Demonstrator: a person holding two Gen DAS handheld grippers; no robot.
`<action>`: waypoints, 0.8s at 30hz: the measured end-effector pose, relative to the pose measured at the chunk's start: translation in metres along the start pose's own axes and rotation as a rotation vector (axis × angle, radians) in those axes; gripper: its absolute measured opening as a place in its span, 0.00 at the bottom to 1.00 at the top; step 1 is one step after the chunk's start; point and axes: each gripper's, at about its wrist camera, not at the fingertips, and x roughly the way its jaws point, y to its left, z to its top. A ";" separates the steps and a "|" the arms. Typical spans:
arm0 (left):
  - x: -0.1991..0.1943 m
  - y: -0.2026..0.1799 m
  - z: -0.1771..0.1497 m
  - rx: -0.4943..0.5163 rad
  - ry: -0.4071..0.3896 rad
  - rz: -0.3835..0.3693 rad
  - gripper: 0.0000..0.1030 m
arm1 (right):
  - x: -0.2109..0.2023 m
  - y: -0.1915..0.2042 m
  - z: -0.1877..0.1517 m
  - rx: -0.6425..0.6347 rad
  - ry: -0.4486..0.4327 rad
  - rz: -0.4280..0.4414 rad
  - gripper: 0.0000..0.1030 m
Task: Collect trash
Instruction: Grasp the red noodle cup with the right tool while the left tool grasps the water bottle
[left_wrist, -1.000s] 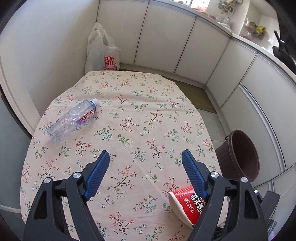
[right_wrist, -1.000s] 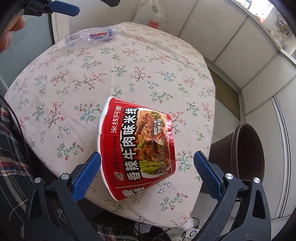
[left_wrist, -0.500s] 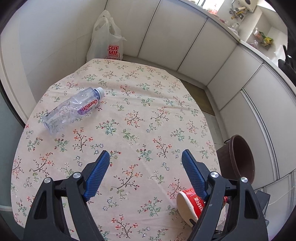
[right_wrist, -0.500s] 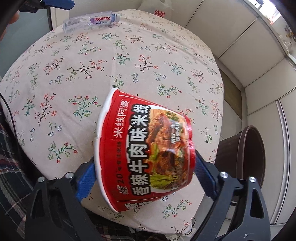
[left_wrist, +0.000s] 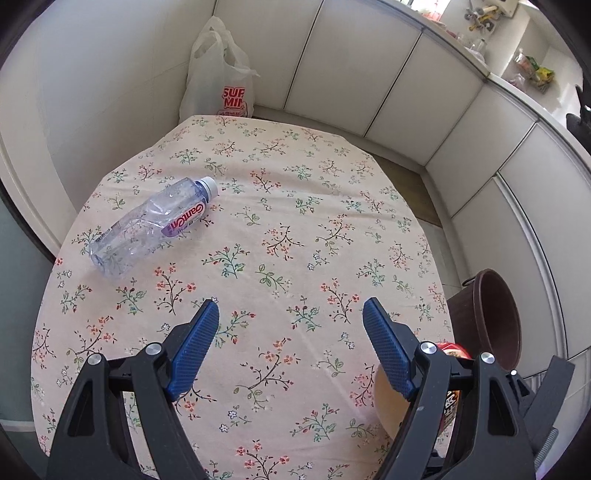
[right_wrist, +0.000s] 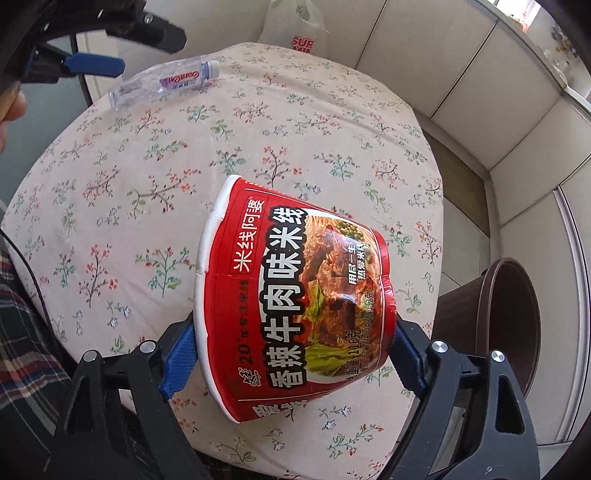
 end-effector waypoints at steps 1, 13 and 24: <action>0.002 0.001 0.003 0.004 0.000 0.007 0.76 | 0.000 -0.003 0.005 0.019 -0.011 0.001 0.81; 0.028 0.033 0.073 0.080 0.012 0.157 0.76 | 0.003 -0.029 0.070 0.170 -0.115 0.000 0.81; 0.120 0.085 0.114 0.217 0.347 0.284 0.76 | 0.029 -0.036 0.097 0.278 -0.113 0.063 0.80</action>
